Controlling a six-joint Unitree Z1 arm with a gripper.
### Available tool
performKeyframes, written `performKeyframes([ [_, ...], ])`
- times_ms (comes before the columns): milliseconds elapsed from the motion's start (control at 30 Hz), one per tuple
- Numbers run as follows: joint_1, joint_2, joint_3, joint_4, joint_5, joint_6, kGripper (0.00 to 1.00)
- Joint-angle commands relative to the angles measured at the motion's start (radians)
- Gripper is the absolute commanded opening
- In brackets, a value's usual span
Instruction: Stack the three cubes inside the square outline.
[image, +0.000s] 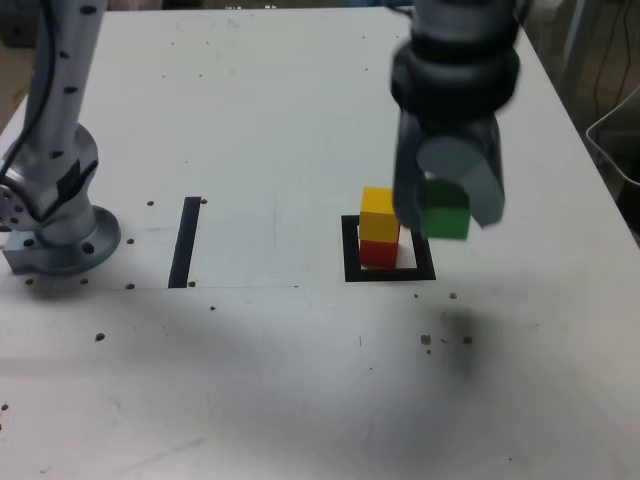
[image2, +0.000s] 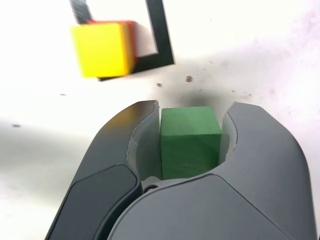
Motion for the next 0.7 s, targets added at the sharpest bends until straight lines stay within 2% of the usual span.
performKeyframes([
  [0,0.019,-0.035,0.001,0.045,0.001,0.033,0.13],
  [133,0.062,-0.077,0.014,0.112,-0.002,0.094,0.13],
  [267,0.108,-0.101,0.052,0.14,-0.012,0.128,0.13],
  [667,0.163,-0.103,0.146,0.097,-0.014,0.133,0.13],
])
